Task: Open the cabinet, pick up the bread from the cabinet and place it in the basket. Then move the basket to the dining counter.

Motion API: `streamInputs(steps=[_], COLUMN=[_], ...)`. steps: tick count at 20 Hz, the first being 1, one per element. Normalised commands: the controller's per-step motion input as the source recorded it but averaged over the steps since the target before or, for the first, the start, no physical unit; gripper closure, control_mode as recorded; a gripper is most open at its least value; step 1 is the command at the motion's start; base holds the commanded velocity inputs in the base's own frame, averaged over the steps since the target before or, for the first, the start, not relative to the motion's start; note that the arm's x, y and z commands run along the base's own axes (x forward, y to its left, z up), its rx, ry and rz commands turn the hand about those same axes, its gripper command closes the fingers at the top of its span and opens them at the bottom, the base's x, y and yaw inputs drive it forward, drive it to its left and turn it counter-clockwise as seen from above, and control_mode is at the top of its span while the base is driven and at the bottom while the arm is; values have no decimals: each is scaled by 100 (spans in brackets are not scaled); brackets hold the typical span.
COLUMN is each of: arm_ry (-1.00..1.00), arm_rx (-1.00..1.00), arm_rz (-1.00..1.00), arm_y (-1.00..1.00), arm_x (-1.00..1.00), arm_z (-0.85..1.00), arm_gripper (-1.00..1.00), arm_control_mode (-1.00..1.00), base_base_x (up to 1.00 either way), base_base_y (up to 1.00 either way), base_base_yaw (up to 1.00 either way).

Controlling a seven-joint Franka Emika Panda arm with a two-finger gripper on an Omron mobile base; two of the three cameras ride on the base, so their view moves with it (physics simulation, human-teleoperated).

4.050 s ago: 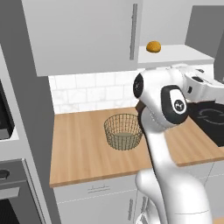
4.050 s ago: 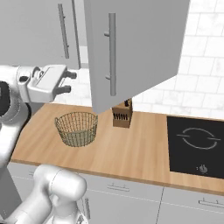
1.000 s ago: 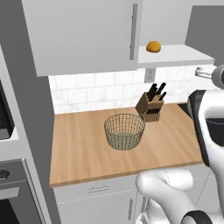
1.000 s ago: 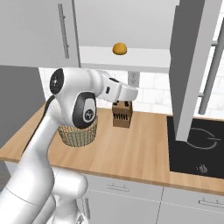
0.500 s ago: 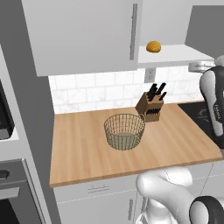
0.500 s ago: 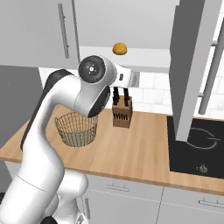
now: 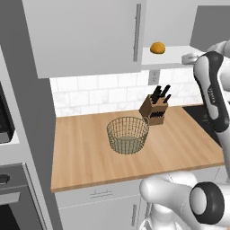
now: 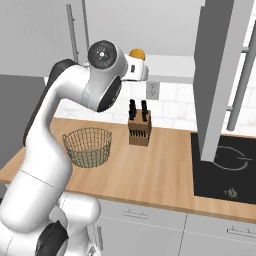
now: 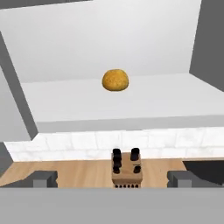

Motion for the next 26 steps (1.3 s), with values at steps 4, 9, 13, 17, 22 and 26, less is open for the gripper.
streamInputs(steps=[4,9,13,17,22,26], arm_ry=[0,5,5,1,9,6], arm_rx=[0,0,0,0,0,0], arm_rz=[18,8,0,0,0,0], arm_y=[17,0,2,8,0,0], arm_x=[91,76,54,54,60,51], arm_z=[0,4,21,18,0,0], arm_gripper=[-100,-100,-100,-100,-100,-100], arm_control_mode=[-100,-100,-100,-100,-100,-100], base_base_x=[0,0,0,0,0,0], base_base_y=[0,0,0,0,0,0], base_base_yaw=[0,0,0,0,0,0])
